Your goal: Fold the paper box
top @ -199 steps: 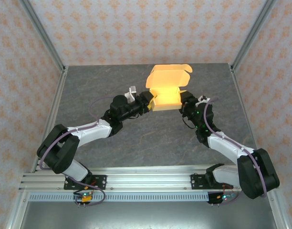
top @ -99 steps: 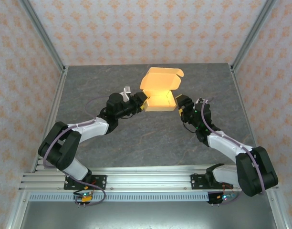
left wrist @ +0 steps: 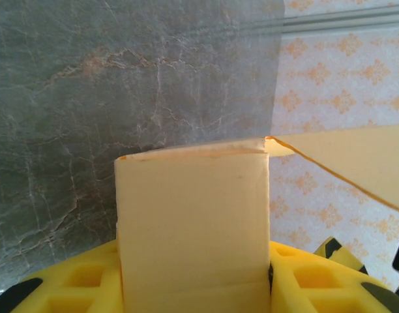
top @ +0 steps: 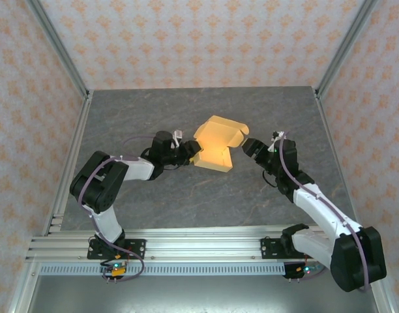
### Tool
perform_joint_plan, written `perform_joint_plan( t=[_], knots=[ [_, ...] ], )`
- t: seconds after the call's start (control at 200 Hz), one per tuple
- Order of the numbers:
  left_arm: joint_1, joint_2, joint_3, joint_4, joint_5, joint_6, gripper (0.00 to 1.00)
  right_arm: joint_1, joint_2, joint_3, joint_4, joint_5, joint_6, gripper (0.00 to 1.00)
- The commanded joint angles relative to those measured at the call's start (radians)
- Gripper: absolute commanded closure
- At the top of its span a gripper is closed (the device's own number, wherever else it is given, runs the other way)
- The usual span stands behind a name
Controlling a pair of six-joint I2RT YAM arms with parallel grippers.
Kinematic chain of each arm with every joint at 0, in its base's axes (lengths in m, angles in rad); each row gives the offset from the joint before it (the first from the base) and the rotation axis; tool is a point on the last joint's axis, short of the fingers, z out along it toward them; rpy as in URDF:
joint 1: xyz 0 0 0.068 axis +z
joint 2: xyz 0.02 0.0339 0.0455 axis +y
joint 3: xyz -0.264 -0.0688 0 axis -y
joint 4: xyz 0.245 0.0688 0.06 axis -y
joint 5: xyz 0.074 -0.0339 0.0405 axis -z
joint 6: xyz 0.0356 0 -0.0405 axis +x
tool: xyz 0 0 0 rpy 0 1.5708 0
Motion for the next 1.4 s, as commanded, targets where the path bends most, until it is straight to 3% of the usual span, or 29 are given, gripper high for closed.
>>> perform_joint_plan(
  t=[0.0, 0.065, 0.12, 0.42, 0.616, 0.786, 1.006, 1.181, 1.396],
  knots=[
    [0.003, 0.009, 0.024, -0.047, 0.033, 0.078, 0.54, -0.01, -0.001, 0.029, -0.04, -0.002, -0.131, 0.22],
    [0.002, -0.011, 0.031, -0.111, 0.023, 0.131, 0.37, -0.014, 0.026, 0.035, -0.026, -0.017, -0.186, 0.23],
    [0.004, -0.037, 0.039, -0.185, 0.002, 0.185, 0.29, -0.015, 0.058, 0.055, -0.032, -0.043, -0.248, 0.23],
    [0.004, -0.165, 0.062, -0.526, -0.157, 0.425, 0.19, -0.016, 0.243, 0.166, -0.082, -0.159, -0.48, 0.24],
    [0.003, -0.245, 0.08, -0.684, -0.306, 0.556, 0.18, -0.016, 0.329, 0.215, -0.099, -0.231, -0.723, 0.22],
    [0.003, -0.288, 0.081, -0.722, -0.358, 0.601, 0.18, -0.016, 0.38, 0.224, -0.044, -0.286, -0.849, 0.22],
    [0.003, -0.372, 0.099, -0.74, -0.481, 0.717, 0.2, -0.016, 0.457, 0.277, -0.001, -0.274, -0.877, 0.22],
    [0.003, -0.318, 0.169, -0.753, -0.445, 0.77, 0.25, -0.016, 0.513, 0.332, 0.015, -0.342, -0.882, 0.23],
    [-0.001, -0.281, 0.194, -0.722, -0.467, 0.771, 0.4, -0.015, 0.605, 0.427, -0.031, -0.433, -0.86, 0.36]
  ],
)
